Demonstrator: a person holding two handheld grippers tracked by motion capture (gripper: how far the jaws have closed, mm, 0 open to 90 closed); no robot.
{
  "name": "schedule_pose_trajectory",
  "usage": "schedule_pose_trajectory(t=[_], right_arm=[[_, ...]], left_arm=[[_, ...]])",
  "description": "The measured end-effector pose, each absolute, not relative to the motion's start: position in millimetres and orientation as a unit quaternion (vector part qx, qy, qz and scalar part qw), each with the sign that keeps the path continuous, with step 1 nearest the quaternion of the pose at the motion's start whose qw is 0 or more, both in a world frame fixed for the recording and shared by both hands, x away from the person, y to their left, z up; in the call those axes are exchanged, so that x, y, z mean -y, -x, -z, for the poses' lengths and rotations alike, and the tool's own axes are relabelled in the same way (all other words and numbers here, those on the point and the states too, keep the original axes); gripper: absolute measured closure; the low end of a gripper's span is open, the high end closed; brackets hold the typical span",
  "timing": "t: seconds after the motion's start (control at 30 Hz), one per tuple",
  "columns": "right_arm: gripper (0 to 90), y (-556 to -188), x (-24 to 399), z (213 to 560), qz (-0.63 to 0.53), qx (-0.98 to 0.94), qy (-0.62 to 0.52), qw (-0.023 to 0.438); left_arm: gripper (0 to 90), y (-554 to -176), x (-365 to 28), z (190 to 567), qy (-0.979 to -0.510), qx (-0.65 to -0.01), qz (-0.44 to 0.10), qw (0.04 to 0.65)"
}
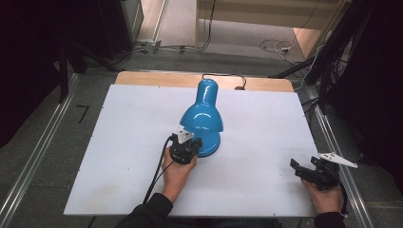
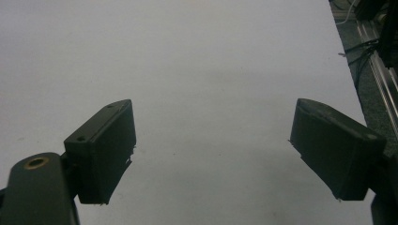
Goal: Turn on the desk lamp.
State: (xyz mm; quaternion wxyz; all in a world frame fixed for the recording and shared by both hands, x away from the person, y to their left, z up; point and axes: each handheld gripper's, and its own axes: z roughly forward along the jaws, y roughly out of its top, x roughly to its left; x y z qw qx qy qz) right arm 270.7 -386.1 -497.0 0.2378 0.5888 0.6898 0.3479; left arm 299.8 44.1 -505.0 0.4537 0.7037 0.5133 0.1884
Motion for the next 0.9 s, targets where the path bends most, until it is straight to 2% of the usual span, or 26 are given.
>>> schedule_pose_trajectory(t=[0.9], right_arm=[[13.1, -270.7, 386.6, 496.6, -0.349, -0.689, -0.588, 0.240]], left_arm=[[90.0, -298.9, -44.0, 505.6, -0.705, -0.512, -0.192, 0.452]])
